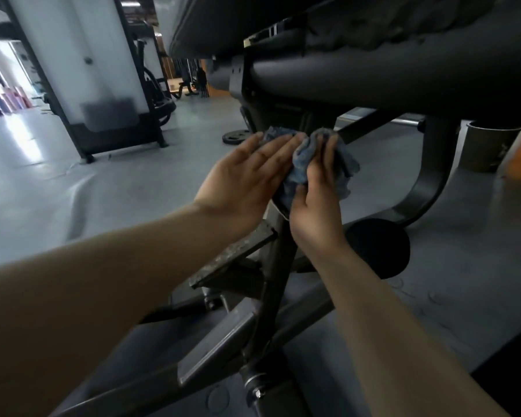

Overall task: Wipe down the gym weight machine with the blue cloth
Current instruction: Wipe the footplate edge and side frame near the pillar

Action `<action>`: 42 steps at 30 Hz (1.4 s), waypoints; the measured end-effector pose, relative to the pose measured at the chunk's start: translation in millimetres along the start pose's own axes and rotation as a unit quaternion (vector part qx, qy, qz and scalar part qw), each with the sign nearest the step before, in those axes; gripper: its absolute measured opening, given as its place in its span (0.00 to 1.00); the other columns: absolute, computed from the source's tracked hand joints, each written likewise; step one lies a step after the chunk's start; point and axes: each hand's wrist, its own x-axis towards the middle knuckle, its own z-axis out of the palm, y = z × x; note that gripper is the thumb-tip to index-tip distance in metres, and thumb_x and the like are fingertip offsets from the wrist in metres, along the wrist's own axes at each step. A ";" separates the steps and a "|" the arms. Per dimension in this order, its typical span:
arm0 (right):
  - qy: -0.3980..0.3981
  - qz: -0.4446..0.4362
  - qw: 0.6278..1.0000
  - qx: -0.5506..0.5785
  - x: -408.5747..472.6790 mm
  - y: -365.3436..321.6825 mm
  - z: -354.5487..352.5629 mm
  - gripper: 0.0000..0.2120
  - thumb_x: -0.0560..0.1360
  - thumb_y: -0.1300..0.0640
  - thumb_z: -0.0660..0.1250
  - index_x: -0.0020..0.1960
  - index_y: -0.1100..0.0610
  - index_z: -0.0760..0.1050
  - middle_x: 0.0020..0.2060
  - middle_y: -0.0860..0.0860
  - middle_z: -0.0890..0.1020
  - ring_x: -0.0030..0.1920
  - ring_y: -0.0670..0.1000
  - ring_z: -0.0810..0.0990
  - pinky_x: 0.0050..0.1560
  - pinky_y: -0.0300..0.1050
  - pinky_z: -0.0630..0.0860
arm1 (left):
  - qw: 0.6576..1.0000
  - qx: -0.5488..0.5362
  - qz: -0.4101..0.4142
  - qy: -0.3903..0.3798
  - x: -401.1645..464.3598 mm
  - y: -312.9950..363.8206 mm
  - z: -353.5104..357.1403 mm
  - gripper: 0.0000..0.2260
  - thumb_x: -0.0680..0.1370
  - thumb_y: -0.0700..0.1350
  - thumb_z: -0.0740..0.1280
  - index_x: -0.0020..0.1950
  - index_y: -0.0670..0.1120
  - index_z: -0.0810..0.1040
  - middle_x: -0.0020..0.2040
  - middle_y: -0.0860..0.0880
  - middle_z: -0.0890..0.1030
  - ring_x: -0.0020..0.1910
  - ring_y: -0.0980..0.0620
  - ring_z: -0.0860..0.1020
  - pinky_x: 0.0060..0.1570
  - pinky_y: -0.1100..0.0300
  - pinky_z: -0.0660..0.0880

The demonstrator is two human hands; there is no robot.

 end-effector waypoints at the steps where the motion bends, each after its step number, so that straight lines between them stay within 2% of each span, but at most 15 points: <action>1: 0.017 -0.014 1.000 -0.008 -5.4 1.8 4.9 0.34 0.78 0.68 0.57 0.66 0.43 0.39 0.76 0.56 0.42 0.76 0.55 0.43 0.68 0.26 0.42 | 1.000 0.020 0.012 0.002 -2.1 -8.2 -1.8 0.26 0.74 0.44 0.37 0.64 0.41 0.23 0.72 0.45 0.27 0.75 0.47 0.35 0.68 0.52 0.31; 4: 0.027 -0.015 0.999 -0.029 -13.4 3.8 15.5 0.32 0.79 0.68 0.57 0.70 0.45 0.42 0.72 0.49 0.37 0.76 0.53 0.39 0.66 0.22 0.38 | 0.993 0.079 0.047 0.077 -6.6 -34.4 7.0 0.25 0.75 0.42 0.38 0.70 0.40 0.31 0.70 0.43 0.30 0.76 0.46 0.43 0.70 0.50 0.35; 7: 0.014 -0.014 0.996 -0.082 -7.6 2.0 17.4 0.30 0.79 0.66 0.56 0.76 0.58 0.47 0.73 0.50 0.36 0.75 0.52 0.38 0.74 0.40 0.42 | 0.982 0.141 0.034 0.122 -12.5 -61.0 13.2 0.26 0.76 0.43 0.41 0.74 0.39 0.43 0.75 0.44 0.45 0.75 0.46 0.57 0.72 0.51 0.45; 10: 0.027 -0.082 0.991 -0.102 -0.7 0.3 15.3 0.26 0.77 0.66 0.55 0.74 0.65 0.57 0.75 0.58 0.44 0.74 0.53 0.42 0.75 0.54 0.47 | 0.984 0.139 0.036 0.102 -18.3 -65.5 14.9 0.25 0.76 0.43 0.41 0.74 0.39 0.45 0.75 0.43 0.47 0.74 0.46 0.58 0.72 0.50 0.46; 14: 0.053 -0.090 0.991 -0.082 14.0 5.4 3.5 0.30 0.77 0.63 0.54 0.74 0.62 0.42 0.73 0.55 0.46 0.74 0.51 0.43 0.73 0.34 0.43 | 0.989 0.108 0.048 0.086 -7.0 -39.7 2.1 0.26 0.75 0.43 0.37 0.73 0.39 0.37 0.76 0.43 0.40 0.76 0.46 0.47 0.70 0.52 0.38; 17: 0.030 -0.015 0.999 -0.027 25.5 10.8 -10.1 0.29 0.80 0.66 0.55 0.76 0.63 0.44 0.76 0.57 0.51 0.74 0.46 0.53 0.70 0.29 0.52 | 0.996 0.078 0.045 0.016 17.9 -22.5 -7.5 0.26 0.79 0.44 0.41 0.74 0.39 0.33 0.75 0.42 0.34 0.75 0.45 0.37 0.70 0.52 0.33; 20: 0.003 0.046 0.999 0.001 37.6 0.3 -17.9 0.28 0.80 0.65 0.55 0.76 0.57 0.48 0.75 0.53 0.57 0.64 0.35 0.60 0.56 0.17 0.56 | 0.991 0.123 0.048 0.026 24.6 -19.5 -5.8 0.28 0.81 0.46 0.45 0.73 0.39 0.32 0.75 0.41 0.34 0.75 0.44 0.36 0.68 0.52 0.32; 22: 0.030 0.013 0.999 -0.026 39.9 -9.4 -12.1 0.30 0.79 0.66 0.56 0.77 0.57 0.47 0.76 0.51 0.50 0.74 0.45 0.51 0.67 0.26 0.53 | 0.983 0.156 0.055 0.076 18.0 -30.3 4.9 0.27 0.80 0.45 0.46 0.76 0.40 0.41 0.77 0.41 0.43 0.76 0.44 0.43 0.68 0.51 0.35; 25: 0.105 -0.089 0.987 -0.079 29.4 -4.1 9.4 0.29 0.77 0.67 0.59 0.75 0.64 0.52 0.74 0.53 0.50 0.76 0.59 0.48 0.75 0.56 0.52 | 0.969 0.158 0.067 0.176 5.6 -50.0 9.0 0.25 0.75 0.45 0.54 0.73 0.43 0.62 0.74 0.45 0.63 0.73 0.47 0.62 0.70 0.52 0.53; 27: 0.158 -0.112 0.976 -0.101 17.3 7.7 19.7 0.25 0.77 0.68 0.61 0.72 0.67 0.59 0.74 0.61 0.56 0.75 0.62 0.53 0.75 0.53 0.53 | 0.970 0.098 0.089 0.203 2.6 -57.1 13.4 0.23 0.75 0.42 0.58 0.70 0.41 0.68 0.72 0.43 0.67 0.70 0.45 0.68 0.68 0.50 0.63; 30: 0.181 -0.094 0.974 -0.101 -0.8 19.1 24.6 0.21 0.76 0.67 0.63 0.68 0.65 0.67 0.73 0.61 0.60 0.73 0.54 0.56 0.73 0.33 0.47 | 0.973 0.047 0.090 0.206 -5.1 -56.5 12.5 0.23 0.73 0.38 0.61 0.68 0.36 0.70 0.70 0.39 0.70 0.66 0.40 0.71 0.62 0.44 0.69; 32: 0.150 -0.057 0.980 -0.114 -13.8 21.2 23.1 0.21 0.76 0.63 0.63 0.68 0.63 0.69 0.73 0.55 0.58 0.72 0.47 0.54 0.71 0.31 0.48 | 0.985 0.036 0.060 0.155 -14.0 -51.5 6.7 0.26 0.73 0.40 0.60 0.70 0.36 0.66 0.72 0.39 0.66 0.68 0.40 0.69 0.65 0.44 0.66; 36: 0.130 0.047 0.988 -0.068 -32.7 13.8 15.7 0.20 0.75 0.65 0.67 0.67 0.63 0.72 0.68 0.58 0.68 0.65 0.49 0.69 0.63 0.24 0.60 | 1.000 0.023 0.001 -0.012 -29.9 -33.6 -0.9 0.30 0.80 0.44 0.48 0.71 0.40 0.29 0.74 0.42 0.30 0.76 0.44 0.39 0.72 0.50 0.38; 40: 0.170 0.218 0.955 0.107 -23.1 -9.0 4.6 0.10 0.73 0.66 0.68 0.54 0.60 0.78 0.52 0.57 0.79 0.44 0.44 0.79 0.43 0.28 0.75 | 0.992 -0.090 -0.084 -0.012 -31.4 -15.2 -16.9 0.30 0.77 0.48 0.43 0.74 0.40 0.33 0.74 0.44 0.30 0.75 0.45 0.38 0.73 0.52 0.39; 42: 0.192 0.291 0.914 0.205 -15.4 -28.9 -2.0 0.07 0.73 0.67 0.68 0.46 0.57 0.79 0.43 0.50 0.81 0.42 0.44 0.80 0.42 0.33 0.76 | 0.972 -0.183 -0.148 0.009 -34.3 -7.8 -20.8 0.33 0.74 0.52 0.41 0.75 0.40 0.36 0.75 0.45 0.32 0.73 0.45 0.43 0.72 0.54 0.47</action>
